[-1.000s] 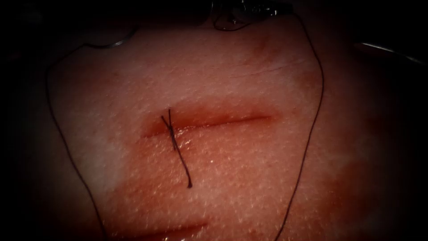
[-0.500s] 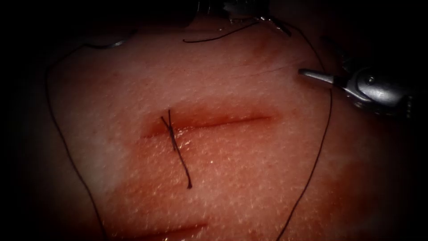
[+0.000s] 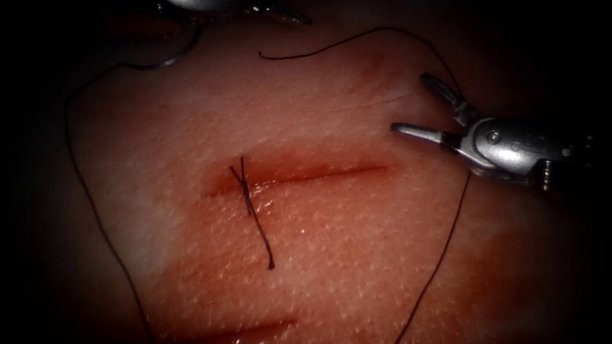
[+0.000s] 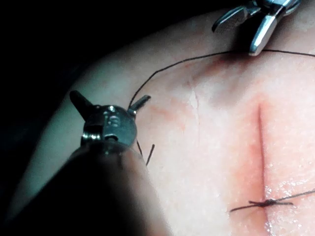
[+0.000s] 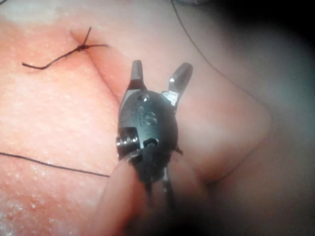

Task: Wound Closure
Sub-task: Release suture from left gripper, then pick up remaining tail with left hand

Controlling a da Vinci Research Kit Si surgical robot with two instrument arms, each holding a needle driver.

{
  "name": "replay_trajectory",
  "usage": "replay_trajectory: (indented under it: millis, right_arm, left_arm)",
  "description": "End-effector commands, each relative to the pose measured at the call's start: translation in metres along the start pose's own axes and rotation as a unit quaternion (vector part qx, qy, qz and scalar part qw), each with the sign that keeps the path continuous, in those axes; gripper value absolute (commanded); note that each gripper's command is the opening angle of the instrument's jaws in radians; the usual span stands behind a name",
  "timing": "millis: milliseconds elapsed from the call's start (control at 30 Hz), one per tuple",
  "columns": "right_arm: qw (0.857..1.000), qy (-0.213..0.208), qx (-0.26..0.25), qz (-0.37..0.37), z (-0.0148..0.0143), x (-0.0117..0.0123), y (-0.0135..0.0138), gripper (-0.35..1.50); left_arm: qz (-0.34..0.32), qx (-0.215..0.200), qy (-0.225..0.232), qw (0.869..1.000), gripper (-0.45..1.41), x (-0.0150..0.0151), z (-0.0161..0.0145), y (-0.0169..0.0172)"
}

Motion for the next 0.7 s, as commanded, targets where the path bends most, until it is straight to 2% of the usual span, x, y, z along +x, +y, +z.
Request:
replay_trajectory:
  millis: [33, 100, 133, 167, 300, 333, 533, 700]
  right_arm:
    - [1.000, 0.003, 0.004, 0.000, 0.0007, -0.0001, -0.0003, 1.03]
    - [1.000, 0.009, 0.012, 0.001, 0.0004, -0.0001, -0.0006, 0.99]
    - [1.000, 0.009, 0.012, 0.001, 0.0004, -0.0001, -0.0006, 0.99]
    - [1.000, 0.013, 0.018, 0.001, 0.0002, -0.0002, -0.0009, 0.94]
    - [1.000, 0.010, 0.022, 0.000, 0.0001, -0.0003, -0.0013, 0.93]
    - [1.000, 0.009, 0.024, -0.002, 0.0000, -0.0005, -0.0015, 0.93]
    - [1.000, 0.007, 0.028, -0.004, -0.0002, -0.0009, -0.0019, 0.93]
    - [0.999, 0.004, 0.032, -0.006, -0.0005, -0.0013, -0.0023, 0.91]
  left_arm:
    - [0.002, -0.003, 0.005, 1.000, 0.49, 0.0001, 0.0000, 0.0003]
    - [0.010, -0.011, 0.017, 1.000, 0.42, 0.0010, -0.0020, 0.0033]
    - [0.010, -0.011, 0.017, 1.000, 0.42, 0.0010, -0.0020, 0.0033]
    - [0.017, -0.016, 0.025, 0.999, 0.42, 0.0016, -0.0031, 0.0057]
    - [0.031, -0.012, 0.030, 0.999, 0.42, 0.0029, -0.0044, 0.0099]
    - [0.040, -0.021, 0.024, 0.999, 0.37, 0.0036, -0.0051, 0.0126]
    - [0.053, -0.019, 0.020, 0.998, 0.34, 0.0043, -0.0063, 0.0163]
    - [0.064, -0.011, 0.003, 0.998, 0.27, 0.0034, -0.0072, 0.0190]
